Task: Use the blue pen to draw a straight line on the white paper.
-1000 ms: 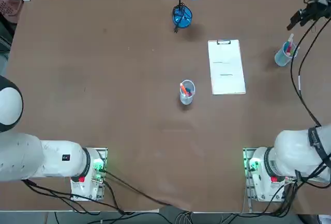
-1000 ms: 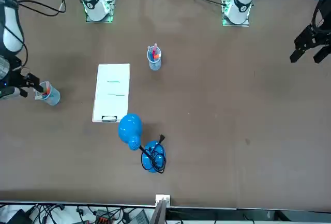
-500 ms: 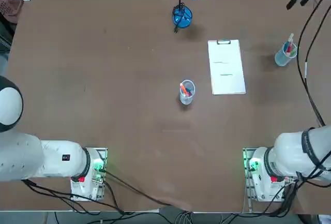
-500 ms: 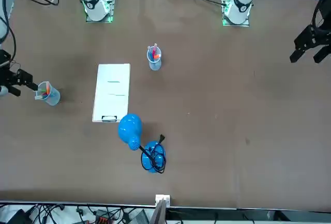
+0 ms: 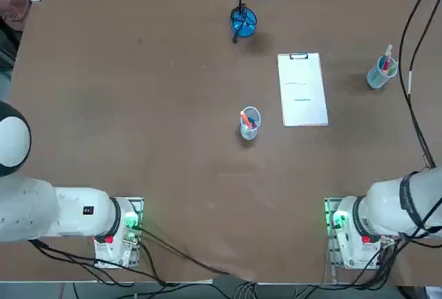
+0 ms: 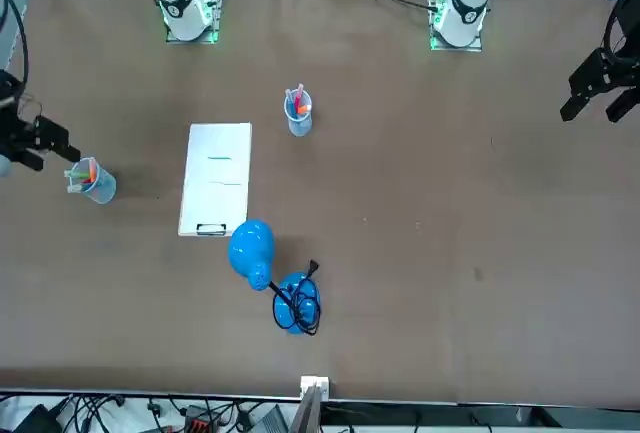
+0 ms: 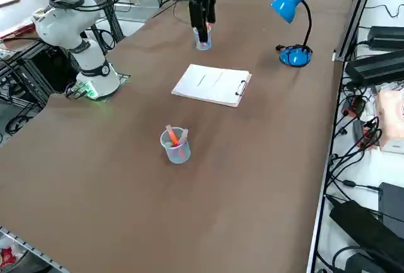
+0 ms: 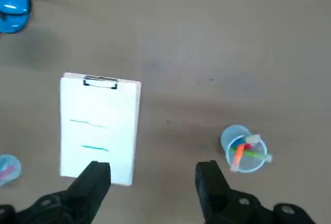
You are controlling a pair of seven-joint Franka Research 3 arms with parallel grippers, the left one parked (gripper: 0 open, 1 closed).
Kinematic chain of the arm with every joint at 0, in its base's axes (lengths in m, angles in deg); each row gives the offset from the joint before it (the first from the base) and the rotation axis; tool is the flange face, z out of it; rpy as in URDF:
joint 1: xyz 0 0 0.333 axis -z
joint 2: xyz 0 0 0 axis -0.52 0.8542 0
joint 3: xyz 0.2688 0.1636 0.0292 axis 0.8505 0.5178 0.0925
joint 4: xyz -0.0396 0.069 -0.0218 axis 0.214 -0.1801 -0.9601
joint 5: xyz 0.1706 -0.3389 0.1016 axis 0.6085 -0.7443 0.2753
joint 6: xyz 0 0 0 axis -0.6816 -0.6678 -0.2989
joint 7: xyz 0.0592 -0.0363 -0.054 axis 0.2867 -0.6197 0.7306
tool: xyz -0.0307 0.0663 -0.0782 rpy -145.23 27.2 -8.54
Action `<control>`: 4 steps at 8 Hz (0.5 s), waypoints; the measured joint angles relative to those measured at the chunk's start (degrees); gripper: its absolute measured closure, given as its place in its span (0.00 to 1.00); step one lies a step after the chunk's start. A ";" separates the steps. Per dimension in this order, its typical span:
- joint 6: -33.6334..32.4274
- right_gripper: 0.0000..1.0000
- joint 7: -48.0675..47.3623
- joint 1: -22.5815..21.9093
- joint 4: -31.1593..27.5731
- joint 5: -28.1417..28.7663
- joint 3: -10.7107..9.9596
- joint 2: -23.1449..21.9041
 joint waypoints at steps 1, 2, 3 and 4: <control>-1.42 0.00 -2.72 -1.21 1.19 0.00 0.02 -0.91; -2.45 0.00 -5.16 -2.22 1.40 -0.03 0.02 -2.24; -3.64 0.00 -6.86 -2.98 1.39 -0.06 0.03 -3.56; -4.36 0.00 -7.81 -3.60 0.94 -0.12 0.03 -4.83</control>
